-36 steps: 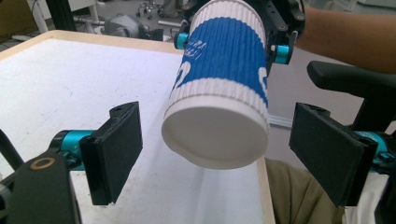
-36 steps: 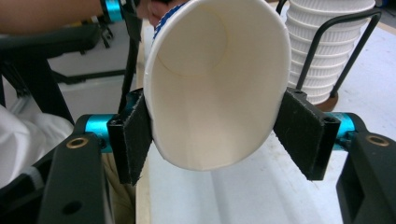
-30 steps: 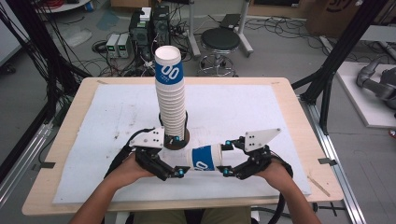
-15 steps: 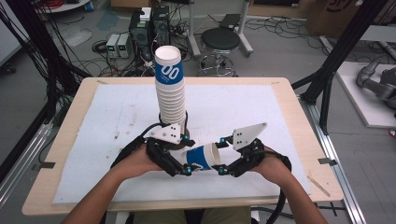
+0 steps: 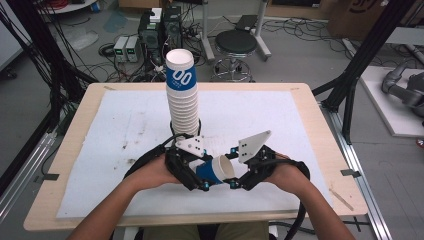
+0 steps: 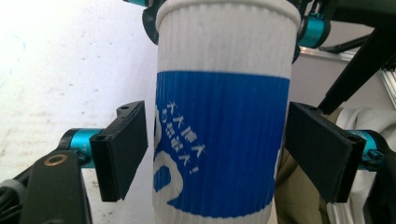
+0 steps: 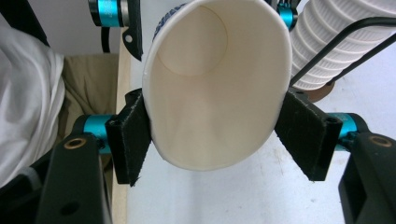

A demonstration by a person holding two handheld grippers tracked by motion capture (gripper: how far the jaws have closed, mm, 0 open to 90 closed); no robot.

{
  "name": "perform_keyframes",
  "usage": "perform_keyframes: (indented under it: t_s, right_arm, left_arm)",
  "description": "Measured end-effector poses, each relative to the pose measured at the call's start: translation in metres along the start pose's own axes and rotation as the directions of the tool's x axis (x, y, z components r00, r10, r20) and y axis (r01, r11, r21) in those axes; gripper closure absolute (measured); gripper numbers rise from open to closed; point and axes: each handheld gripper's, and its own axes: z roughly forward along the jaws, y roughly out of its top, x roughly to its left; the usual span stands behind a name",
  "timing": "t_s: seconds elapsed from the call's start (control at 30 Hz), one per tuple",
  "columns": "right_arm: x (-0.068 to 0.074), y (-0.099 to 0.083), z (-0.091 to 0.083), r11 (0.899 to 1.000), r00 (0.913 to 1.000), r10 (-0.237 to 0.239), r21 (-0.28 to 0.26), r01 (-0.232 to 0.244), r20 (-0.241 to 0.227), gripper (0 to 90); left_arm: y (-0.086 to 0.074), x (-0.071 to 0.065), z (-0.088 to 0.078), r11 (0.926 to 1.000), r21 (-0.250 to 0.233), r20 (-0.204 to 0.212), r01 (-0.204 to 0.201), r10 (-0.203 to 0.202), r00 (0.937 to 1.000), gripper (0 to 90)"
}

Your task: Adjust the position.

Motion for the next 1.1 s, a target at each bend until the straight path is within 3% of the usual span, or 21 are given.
perform_keyframes:
  t_s: [0.27,0.6,0.87,1.1]
  right_arm:
    - [0.004,0.009,0.006,0.997,0.9992,-0.038,0.074,0.038,0.006,30.3]
    - [0.006,0.011,0.01,0.993,0.9989,-0.046,0.112,0.046,-0.003,29.6]
    - [0.006,0.01,0.009,0.994,0.9991,-0.04,0.105,0.041,-0.012,24.6]
    - [0.003,0.006,0.003,1.0,0.9998,0.008,-0.015,-0.008,-0.019,21.0]
  left_arm:
    - [0.0,0.001,0.008,0.9978,0.067,0.016,0.002,-0.003,0.9999,26.4]
    - [-0.001,0.001,0.014,0.996,0.09,0.027,0.007,-0.01,0.9996,28.2]
    - [-0.008,0.001,0.016,0.9997,0.025,0.037,0.007,-0.008,0.9993,27.1]
    - [-0.014,0.001,0.012,0.9973,-0.073,0.049,0.012,-0.008,0.9988,26.2]
